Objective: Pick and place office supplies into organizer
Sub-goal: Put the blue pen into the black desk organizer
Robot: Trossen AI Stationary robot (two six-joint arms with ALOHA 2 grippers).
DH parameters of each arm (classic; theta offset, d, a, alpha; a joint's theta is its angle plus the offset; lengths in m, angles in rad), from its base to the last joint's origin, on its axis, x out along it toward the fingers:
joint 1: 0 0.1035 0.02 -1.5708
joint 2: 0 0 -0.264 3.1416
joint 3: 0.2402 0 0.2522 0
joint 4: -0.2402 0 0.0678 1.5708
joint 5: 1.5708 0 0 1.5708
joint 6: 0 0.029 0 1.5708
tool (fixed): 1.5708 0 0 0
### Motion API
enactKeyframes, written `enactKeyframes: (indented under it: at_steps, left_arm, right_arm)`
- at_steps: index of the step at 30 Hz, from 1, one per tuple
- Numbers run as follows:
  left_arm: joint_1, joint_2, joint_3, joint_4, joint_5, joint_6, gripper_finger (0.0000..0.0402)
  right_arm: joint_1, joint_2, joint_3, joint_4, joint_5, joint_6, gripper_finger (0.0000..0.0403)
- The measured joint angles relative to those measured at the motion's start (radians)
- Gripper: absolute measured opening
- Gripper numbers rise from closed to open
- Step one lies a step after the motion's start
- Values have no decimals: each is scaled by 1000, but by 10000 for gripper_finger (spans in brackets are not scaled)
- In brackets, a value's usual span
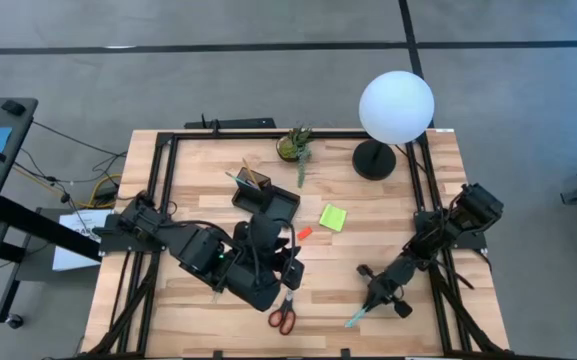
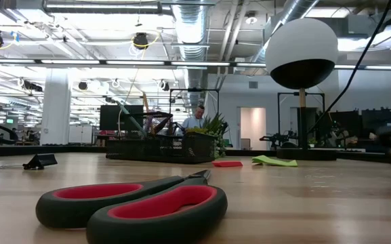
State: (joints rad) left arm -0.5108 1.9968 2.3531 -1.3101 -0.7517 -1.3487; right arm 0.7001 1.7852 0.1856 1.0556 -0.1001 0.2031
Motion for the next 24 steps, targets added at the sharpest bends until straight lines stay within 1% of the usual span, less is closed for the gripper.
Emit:
enactKeyframes:
  at_steps: [2,4,7,10,13,15,17,19,21,24]
  left_arm:
    - [6,0,0,0,12,-1,155]
    - [8,0,0,0,10,1,155]
    - [10,0,0,-7,11,8,155]
    - [10,-1,2,-38,10,4,155]
    - [10,-22,2,-79,5,-11,155]
    - [10,-52,2,-107,-4,-22,155]
    - [10,-89,2,-133,-25,-23,155]
    - [10,-128,2,-148,-55,-7,155]
    - [10,-170,2,-163,-94,32,155]
    - [9,-230,4,-173,-131,74,155]
  right_arm:
    - [-4,-7,-2,18,68,5,11]
    - [-9,-28,3,50,114,16,11]
    - [-36,-79,7,70,130,39,11]
    - [-85,-140,13,72,178,41,13]
    - [-153,-207,40,62,195,30,4]
    - [-210,-250,84,24,206,0,3]
    - [-268,-297,155,-74,211,-59,1]
    - [-322,-335,259,-277,210,-129,1]
    - [-382,-350,396,-527,210,-192,2]
    - [-478,-332,576,-807,210,-208,1]
